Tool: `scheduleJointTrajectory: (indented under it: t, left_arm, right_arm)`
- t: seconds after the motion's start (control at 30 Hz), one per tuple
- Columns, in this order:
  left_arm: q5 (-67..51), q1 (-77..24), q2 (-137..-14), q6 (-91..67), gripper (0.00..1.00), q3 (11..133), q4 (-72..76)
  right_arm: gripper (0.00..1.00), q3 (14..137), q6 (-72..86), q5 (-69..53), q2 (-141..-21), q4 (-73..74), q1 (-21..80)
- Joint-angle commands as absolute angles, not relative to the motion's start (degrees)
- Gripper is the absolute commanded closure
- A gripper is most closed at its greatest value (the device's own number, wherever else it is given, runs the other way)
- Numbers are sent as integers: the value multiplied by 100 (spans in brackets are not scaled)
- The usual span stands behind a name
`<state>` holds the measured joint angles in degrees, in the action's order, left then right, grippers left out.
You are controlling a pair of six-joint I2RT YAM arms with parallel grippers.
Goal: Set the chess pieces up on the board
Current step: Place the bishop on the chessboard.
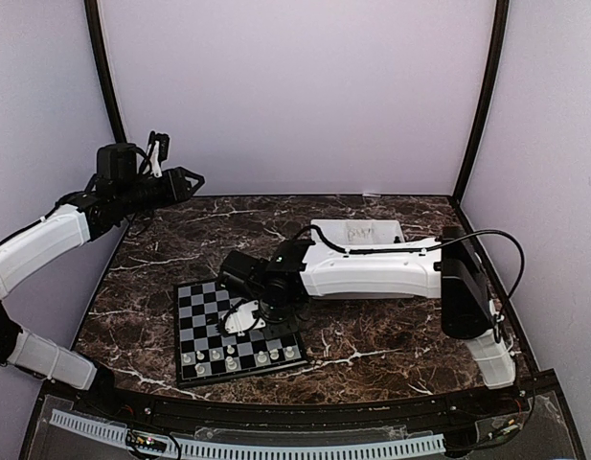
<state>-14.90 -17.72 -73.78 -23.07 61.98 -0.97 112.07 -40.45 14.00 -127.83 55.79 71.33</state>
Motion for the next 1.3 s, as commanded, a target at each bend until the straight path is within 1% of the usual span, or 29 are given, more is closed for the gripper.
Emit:
scheduleJointTrajectory:
  t: [0.0,0.1,0.2,0.47,0.57,0.67,0.77,0.87,0.97,1.13,1.27]
  left_arm:
    - [-1468,-1748,-7228,-2234,53,6130,-137]
    - [-1518,-1746,-7220,-2256,52,6137,-133]
    - [-1539,-1747,-7204,-2271,53,6134,-124]
    - [-1675,-1747,-7239,-2306,52,6128,-99]
    - [-1813,-1749,-7291,-2253,52,6133,-81]
    - [-2064,-1798,-7546,-2096,53,6360,-257]
    - [-2032,-2067,-7864,-1681,56,6709,-954]
    - [-1521,-2840,-8020,-979,57,7092,-1689]
    - [-1124,-3325,-8274,-709,57,7314,-2199]
    - [-876,-4036,-8688,-470,58,7237,-2898]
    - [-700,-4530,-9117,-452,60,7155,-3225]
  right_arm:
    - [94,11215,-4170,1867,-12857,5467,7154]
    - [90,11206,-4175,1883,-12909,5468,7172]
    - [82,11234,-4166,1890,-13019,5514,7181]
    - [71,11434,-4107,1781,-13137,5630,7181]
    - [68,11338,-4109,1705,-12845,5650,7167]
    - [63,11108,-4150,1333,-12295,5805,7051]
    - [61,10826,-4096,895,-11652,5918,6779]
    - [60,10374,-3976,575,-10894,5810,6266]
    - [60,9739,-3842,204,-10291,5455,5523]
    - [60,8372,-3367,-1208,-9524,4511,3982]
    - [59,7512,-3080,-1991,-9050,3809,3049]
